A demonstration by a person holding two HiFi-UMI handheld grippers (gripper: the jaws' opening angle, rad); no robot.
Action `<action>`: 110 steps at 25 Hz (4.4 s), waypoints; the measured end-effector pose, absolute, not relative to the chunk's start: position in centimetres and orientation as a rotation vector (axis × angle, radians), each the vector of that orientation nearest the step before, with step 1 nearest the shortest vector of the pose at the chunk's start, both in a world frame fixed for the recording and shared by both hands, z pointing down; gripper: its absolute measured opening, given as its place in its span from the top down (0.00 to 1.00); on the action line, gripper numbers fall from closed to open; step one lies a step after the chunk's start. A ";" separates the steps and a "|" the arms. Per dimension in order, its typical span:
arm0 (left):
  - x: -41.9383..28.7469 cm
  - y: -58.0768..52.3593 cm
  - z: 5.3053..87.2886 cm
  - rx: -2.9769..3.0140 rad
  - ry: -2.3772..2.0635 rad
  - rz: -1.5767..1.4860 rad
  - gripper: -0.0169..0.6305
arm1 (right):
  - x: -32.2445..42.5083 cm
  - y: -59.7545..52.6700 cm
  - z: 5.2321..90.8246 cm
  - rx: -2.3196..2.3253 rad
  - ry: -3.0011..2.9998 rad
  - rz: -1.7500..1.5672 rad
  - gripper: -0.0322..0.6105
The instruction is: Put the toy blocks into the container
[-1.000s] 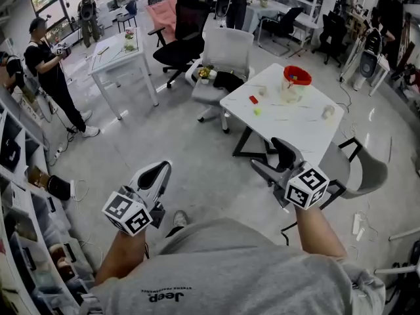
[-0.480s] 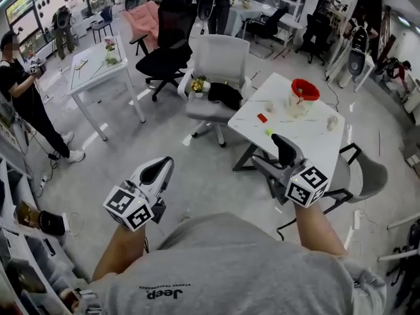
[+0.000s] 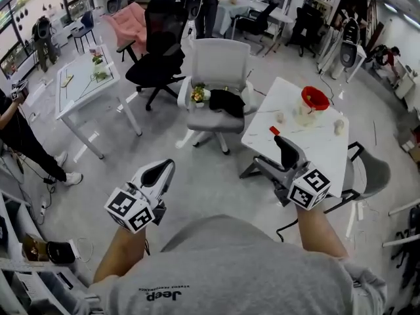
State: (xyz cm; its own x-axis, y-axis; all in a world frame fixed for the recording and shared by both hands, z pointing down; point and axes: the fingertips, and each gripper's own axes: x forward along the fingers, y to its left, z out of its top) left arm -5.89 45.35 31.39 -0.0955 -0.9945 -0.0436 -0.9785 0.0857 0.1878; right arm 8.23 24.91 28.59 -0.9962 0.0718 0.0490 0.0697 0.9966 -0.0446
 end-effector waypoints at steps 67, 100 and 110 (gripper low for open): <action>-9.7 -15.1 42.0 2.706 -1.130 0.169 0.88 | 6.6 -18.8 52.2 0.700 -2.574 0.305 0.37; -0.2 -19.5 49.6 2.685 -0.816 0.351 0.88 | 9.0 -19.2 61.1 0.410 -2.461 0.237 0.72; -2.3 -26.4 42.4 2.693 -0.984 0.217 0.88 | 9.7 -33.7 45.4 0.660 -2.564 0.108 0.72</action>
